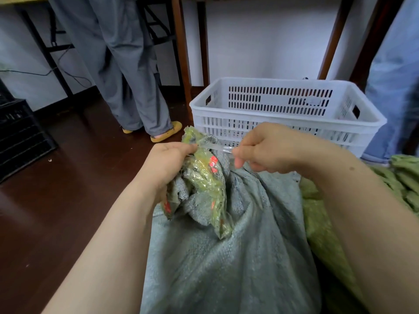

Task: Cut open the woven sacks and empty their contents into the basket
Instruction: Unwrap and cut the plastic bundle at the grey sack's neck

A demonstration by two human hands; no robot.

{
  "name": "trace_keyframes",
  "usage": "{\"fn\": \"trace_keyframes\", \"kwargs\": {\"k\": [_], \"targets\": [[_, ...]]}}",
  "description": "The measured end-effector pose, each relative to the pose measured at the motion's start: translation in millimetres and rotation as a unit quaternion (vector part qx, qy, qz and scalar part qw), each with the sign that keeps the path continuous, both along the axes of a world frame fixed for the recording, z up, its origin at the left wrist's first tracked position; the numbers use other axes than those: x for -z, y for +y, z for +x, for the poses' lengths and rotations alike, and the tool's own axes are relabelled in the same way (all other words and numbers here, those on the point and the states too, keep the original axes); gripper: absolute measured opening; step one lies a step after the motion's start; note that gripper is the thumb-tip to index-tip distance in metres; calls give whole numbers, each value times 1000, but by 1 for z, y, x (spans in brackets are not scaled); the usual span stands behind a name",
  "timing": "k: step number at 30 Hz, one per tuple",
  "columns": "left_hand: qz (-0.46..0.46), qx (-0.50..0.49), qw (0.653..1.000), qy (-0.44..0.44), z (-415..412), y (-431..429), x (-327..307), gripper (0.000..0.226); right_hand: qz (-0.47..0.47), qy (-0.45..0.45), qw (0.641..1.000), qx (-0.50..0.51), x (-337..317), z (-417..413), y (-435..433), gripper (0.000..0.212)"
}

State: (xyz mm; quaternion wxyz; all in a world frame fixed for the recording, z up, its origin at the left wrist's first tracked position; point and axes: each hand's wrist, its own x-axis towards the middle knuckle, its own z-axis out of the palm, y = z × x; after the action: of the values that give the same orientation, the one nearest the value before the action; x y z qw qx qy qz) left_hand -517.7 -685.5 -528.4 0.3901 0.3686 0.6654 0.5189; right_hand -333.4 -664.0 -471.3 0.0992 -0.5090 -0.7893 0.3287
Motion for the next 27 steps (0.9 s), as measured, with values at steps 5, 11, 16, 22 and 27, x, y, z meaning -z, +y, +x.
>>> {"fn": "trace_keyframes", "kwargs": {"k": [5, 11, 16, 22, 27], "targets": [[-1, -1, 1000, 11, -1, -2, -4, 12, 48, -48, 997, -29, -5, -3, -7, 31], [7, 10, 998, 66, 8, -4, -10, 12, 56, -86, 994, -28, -5, -13, -14, 32], [26, 30, 988, 150, 9, -4, -10, 21, 118, -151, 981, -32, -3, -20, -17, 26], [48, 68, 948, 307, 14, -2, -9, 37, 152, -205, 966, -35, 5, -41, -21, 35], [35, 36, 927, 372, 13, -4, -6, 36, 149, -199, 968, -39, 11, -47, -22, 35]]}}
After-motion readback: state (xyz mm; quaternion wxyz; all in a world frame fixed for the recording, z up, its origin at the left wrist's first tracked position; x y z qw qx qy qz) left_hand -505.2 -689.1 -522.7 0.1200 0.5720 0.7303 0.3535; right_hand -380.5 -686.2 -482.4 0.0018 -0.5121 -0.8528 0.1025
